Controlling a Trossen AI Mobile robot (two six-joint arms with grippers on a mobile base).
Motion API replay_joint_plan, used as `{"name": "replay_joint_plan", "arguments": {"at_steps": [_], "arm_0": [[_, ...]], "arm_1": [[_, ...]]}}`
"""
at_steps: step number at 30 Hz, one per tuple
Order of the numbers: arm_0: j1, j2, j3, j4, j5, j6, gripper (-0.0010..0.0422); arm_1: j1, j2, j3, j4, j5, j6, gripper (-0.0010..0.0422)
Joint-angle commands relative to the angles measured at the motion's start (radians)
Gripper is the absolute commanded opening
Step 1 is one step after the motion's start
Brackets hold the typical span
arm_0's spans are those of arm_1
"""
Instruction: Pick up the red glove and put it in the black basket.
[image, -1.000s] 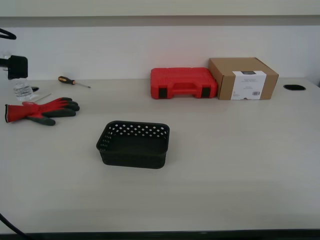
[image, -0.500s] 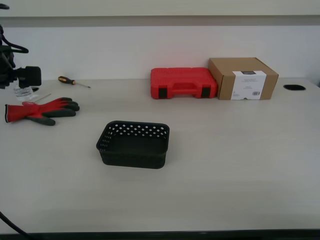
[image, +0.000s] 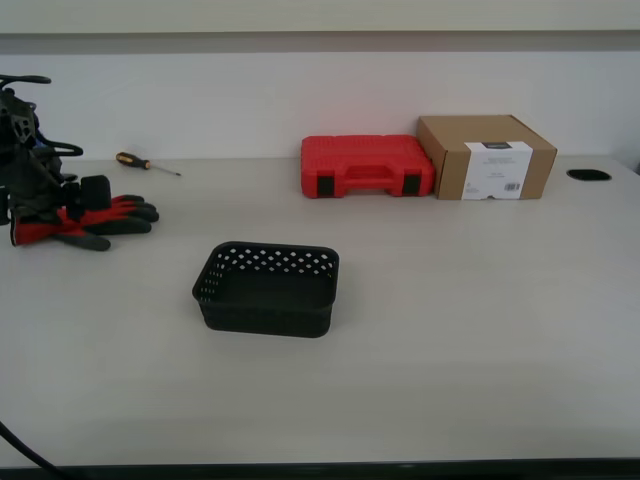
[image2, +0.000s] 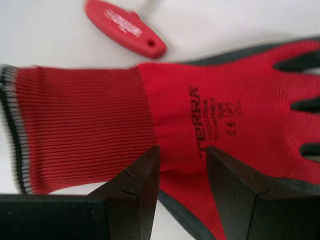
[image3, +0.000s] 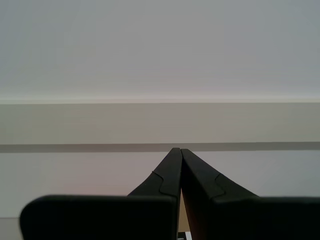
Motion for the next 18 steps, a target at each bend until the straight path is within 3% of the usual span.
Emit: {"name": "replay_joint_plan", "arguments": {"at_steps": [1,7,8,15,18], "arm_0": [[0.000,0.000,0.002,0.003,0.000,0.003,0.0000],[0.000,0.000,0.002,0.001,0.000,0.003,0.0000],[0.000,0.000,0.002,0.002,0.000,0.003,0.0000],[0.000,0.000,0.002,-0.002,0.000,0.003,0.0000],[0.000,0.000,0.002,-0.003,0.000,0.003,0.0000]], "arm_1": [[0.000,0.026,0.014,0.000,0.012,-0.003,0.0183],[0.001,0.058,0.016,0.018,-0.072,-0.027,0.0418],[0.001,0.060,0.015,0.013,-0.082,-0.027,0.0401],[0.002,0.155,0.032,0.029,-0.042,-0.052,0.0095],[0.001,0.212,0.035,0.029,-0.040,-0.100,-0.0006]]}}
